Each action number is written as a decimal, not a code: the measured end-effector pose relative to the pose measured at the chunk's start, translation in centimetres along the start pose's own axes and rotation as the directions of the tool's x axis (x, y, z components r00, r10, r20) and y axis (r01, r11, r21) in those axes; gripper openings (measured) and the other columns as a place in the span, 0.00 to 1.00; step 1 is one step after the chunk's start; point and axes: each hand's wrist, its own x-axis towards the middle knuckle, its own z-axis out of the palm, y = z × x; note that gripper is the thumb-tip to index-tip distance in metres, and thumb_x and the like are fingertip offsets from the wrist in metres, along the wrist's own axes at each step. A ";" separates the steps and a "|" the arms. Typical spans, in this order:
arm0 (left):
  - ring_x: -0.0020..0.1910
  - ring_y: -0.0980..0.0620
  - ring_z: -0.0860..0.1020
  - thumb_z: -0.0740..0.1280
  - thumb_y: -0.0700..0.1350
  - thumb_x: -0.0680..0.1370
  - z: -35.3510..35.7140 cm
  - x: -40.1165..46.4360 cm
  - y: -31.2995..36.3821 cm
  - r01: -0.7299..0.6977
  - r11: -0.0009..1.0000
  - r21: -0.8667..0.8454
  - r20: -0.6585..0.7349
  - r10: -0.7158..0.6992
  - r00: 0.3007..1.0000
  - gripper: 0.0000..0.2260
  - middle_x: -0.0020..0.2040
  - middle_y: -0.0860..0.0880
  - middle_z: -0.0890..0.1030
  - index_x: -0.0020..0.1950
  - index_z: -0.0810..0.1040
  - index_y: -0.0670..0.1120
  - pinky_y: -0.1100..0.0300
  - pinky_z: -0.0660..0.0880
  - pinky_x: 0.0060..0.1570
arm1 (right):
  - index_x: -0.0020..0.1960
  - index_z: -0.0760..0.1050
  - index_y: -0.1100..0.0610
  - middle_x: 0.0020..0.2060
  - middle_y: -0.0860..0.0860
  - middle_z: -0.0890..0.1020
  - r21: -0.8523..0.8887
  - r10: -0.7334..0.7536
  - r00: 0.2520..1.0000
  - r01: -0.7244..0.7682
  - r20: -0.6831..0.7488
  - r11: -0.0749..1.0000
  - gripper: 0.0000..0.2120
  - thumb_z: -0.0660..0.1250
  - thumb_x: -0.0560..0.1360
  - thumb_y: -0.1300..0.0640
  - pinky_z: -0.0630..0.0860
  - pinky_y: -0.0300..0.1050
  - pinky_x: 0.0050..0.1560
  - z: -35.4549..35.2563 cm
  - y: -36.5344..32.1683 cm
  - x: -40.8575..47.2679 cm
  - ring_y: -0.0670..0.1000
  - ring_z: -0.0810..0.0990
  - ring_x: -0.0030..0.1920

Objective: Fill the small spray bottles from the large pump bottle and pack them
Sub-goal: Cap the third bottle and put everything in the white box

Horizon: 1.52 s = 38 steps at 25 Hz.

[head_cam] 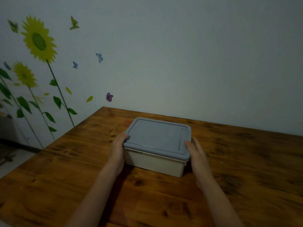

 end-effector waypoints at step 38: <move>0.54 0.48 0.77 0.71 0.50 0.74 7.4 -13.3 -2.5 -0.079 0.994 0.076 0.146 0.067 0.987 0.28 0.61 0.49 0.76 0.72 0.66 0.54 0.51 0.77 0.49 | 0.69 0.67 0.49 0.61 0.50 0.76 0.032 -0.083 0.907 0.105 -0.414 0.994 0.25 0.68 0.73 0.54 0.78 0.53 0.54 -11.4 -1.0 -10.2 0.51 0.78 0.56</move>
